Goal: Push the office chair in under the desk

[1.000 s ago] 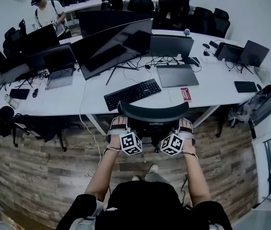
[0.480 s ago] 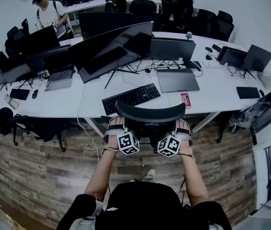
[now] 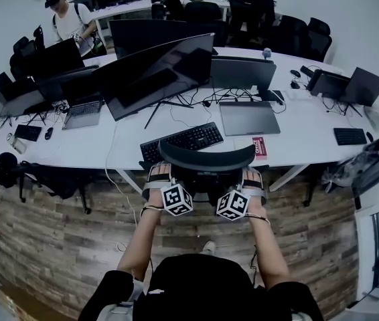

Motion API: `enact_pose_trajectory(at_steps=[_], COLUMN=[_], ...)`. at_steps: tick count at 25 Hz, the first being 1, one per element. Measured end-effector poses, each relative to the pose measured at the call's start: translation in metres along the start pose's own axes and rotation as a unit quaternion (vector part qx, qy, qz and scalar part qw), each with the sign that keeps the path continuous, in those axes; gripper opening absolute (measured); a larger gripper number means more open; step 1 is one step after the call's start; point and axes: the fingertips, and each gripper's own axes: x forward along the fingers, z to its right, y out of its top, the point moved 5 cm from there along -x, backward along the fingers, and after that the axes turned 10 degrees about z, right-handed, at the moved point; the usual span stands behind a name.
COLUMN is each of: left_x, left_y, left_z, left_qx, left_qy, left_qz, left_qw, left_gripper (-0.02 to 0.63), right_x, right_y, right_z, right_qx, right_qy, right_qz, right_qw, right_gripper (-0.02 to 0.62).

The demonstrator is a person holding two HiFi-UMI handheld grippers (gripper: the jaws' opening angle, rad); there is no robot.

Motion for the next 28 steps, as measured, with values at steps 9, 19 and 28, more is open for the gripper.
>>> enact_pose_trajectory(at_steps=[9, 19, 28], left_x=[0.008, 0.016, 0.016], left_y=[0.004, 0.012, 0.013], left_z=[-0.001, 0.0, 0.001], left_qx=[-0.007, -0.01, -0.015], left_qy=[0.01, 0.016, 0.027], left_qz=[0.012, 0.012, 0.018], left_qw=[0.9998, 0.9997, 0.9994], left_gripper=[0.382, 0.387, 0.391], right_x=[0.007, 0.012, 0.011], right_y=[-0.008, -0.019, -0.02], right_z=[0.009, 0.015, 0.015], right_qx=[-0.006, -0.015, -0.016], right_qy=[0.004, 0.005, -0.001], right_qz=[0.013, 0.01, 0.017], right_qw=[1.0, 1.0, 1.0], right_gripper=[0.351, 0.353, 0.353])
